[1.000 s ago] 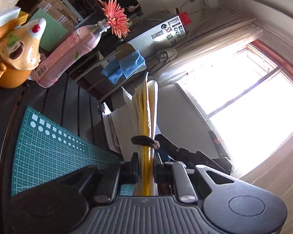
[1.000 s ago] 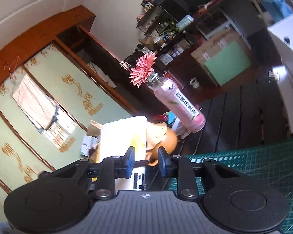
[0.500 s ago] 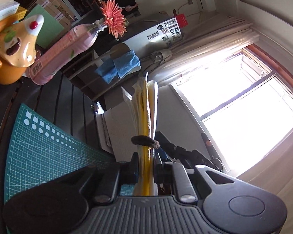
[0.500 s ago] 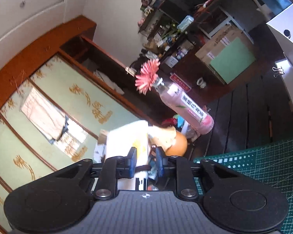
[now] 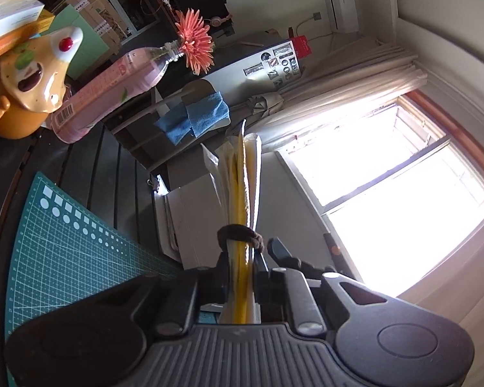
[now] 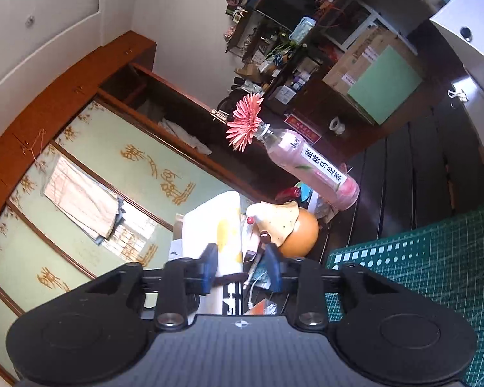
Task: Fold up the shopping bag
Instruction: 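Grasp the tied bag with the right gripper beside the left gripper, then open the left gripper off the bag while the right gripper holds it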
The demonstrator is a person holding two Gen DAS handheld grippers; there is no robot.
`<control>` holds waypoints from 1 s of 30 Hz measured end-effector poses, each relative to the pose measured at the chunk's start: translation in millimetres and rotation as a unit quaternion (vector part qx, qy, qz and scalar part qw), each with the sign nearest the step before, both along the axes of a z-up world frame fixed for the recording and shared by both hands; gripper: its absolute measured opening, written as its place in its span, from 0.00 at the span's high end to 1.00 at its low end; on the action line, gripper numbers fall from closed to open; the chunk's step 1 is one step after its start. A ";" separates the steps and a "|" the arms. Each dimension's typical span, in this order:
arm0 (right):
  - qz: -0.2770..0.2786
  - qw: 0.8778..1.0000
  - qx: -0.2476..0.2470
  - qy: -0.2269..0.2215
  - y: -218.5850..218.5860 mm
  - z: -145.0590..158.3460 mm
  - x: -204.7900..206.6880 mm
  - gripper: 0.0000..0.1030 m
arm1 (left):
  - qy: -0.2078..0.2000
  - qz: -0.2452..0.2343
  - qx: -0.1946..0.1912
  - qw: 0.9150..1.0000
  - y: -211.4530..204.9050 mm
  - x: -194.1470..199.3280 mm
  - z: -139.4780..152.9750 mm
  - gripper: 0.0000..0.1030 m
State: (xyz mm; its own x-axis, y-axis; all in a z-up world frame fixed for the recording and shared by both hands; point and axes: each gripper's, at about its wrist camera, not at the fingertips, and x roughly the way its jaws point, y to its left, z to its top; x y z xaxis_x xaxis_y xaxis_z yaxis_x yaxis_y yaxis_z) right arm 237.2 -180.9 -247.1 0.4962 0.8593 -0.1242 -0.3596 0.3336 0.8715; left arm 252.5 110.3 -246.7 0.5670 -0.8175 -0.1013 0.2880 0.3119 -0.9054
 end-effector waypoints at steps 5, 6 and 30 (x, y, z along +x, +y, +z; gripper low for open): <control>0.038 0.999 0.027 0.010 6.9 -2.6 -5.0 0.58 | 0.010 -0.006 -0.051 0.999 9.4 2.1 -6.1 0.87; 0.043 0.998 0.035 0.014 9.5 -3.7 -4.7 0.58 | 0.011 -0.009 -0.059 0.998 10.4 2.6 -6.9 0.87; -0.111 0.993 -0.038 -0.001 -83.2 50.0 -7.8 0.88 | 0.033 -0.042 -0.044 0.998 -0.7 10.0 -16.9 0.69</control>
